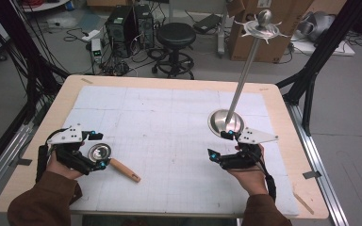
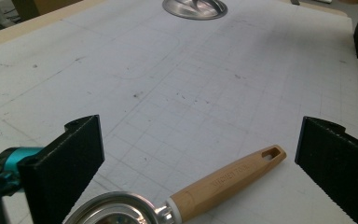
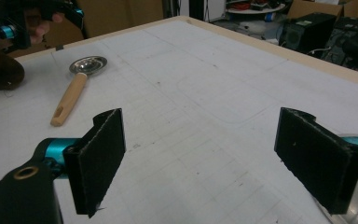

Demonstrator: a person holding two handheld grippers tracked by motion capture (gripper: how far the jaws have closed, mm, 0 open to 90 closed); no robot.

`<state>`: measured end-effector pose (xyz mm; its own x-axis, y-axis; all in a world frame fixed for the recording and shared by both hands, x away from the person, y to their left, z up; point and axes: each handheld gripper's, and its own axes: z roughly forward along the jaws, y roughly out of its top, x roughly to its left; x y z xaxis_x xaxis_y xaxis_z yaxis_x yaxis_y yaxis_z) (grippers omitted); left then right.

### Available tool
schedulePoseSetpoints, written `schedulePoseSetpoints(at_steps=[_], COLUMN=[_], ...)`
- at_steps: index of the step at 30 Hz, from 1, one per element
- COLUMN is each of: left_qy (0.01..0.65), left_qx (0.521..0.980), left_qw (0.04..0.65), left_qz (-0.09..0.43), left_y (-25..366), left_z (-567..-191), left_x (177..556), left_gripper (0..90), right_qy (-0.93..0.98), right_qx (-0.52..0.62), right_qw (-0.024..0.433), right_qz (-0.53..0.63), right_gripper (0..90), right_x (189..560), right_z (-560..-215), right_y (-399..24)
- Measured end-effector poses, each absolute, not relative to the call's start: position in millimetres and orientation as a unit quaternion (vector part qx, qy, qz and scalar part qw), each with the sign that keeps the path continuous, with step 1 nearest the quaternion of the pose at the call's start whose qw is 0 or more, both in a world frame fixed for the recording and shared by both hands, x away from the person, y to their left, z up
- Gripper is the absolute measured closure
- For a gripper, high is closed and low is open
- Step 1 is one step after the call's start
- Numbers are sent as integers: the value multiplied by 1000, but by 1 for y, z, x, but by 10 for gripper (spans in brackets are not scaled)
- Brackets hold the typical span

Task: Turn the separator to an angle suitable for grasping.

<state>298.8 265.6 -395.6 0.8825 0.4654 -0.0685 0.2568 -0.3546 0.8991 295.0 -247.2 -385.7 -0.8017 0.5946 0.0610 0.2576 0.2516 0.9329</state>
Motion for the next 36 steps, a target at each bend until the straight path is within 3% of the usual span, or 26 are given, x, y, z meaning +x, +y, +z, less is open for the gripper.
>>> schedulePoseSetpoints(at_steps=[19,23,27,30,36], left_qy=[215,211,209,199,180], left_qx=[822,825,828,831,839], left_qw=[519,518,515,516,512], left_qz=[92,80,77,62,48], left_y=[264,264,264,262,257], left_z=[-393,-394,-395,-395,-396], left_x=[293,294,294,293,290], left_gripper=[18,101,106,200,280], right_qy=[777,778,780,778,782], right_qx=[277,273,276,274,273], right_qw=[154,150,148,141,138], right_qz=[544,545,542,547,544], right_gripper=[153,154,155,155,155], right_x=[295,296,297,297,298], right_z=[-388,-390,-391,-393,-394], right_y=[-246,-244,-243,-243,-241])
